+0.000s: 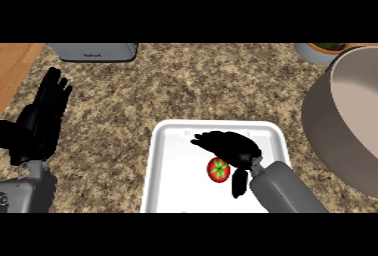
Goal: Pick the tomato from the tray and place it in the pot
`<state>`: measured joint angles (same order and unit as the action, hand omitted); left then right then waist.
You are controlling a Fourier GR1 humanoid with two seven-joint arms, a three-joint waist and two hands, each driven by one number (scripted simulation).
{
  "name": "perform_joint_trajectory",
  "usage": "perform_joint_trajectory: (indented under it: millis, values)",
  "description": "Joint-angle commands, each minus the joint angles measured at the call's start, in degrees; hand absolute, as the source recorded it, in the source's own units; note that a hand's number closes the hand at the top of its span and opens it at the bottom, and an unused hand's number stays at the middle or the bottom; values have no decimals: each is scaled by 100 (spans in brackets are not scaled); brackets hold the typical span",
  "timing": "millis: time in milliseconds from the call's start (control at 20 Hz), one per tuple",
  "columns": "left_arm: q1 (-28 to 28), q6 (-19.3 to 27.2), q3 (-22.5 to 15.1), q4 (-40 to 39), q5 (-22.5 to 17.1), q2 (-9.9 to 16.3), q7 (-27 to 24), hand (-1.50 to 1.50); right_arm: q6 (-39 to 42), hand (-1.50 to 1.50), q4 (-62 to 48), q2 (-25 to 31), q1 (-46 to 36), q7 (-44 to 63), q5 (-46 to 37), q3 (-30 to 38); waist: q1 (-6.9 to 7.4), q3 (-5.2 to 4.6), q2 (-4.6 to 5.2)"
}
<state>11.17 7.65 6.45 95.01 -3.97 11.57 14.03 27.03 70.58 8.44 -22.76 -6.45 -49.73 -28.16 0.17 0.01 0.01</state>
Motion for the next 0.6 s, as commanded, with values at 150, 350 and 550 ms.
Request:
perform_joint_trajectory:
  millis: [150,350,550]
  values:
    - [-32,-212,151,-124,-121,71,-38,0,-370,150,-527,-8,-133,-907,-543,-292,23,0,5]
    - [137,-136,121,52,-56,33,156,0,-750,150,-769,100,-29,-1456,-812,-175,5,0,1]
    - [48,9,74,292,122,-8,385,0,-566,150,-797,-187,-105,-1276,-1051,-56,1,0,-6]
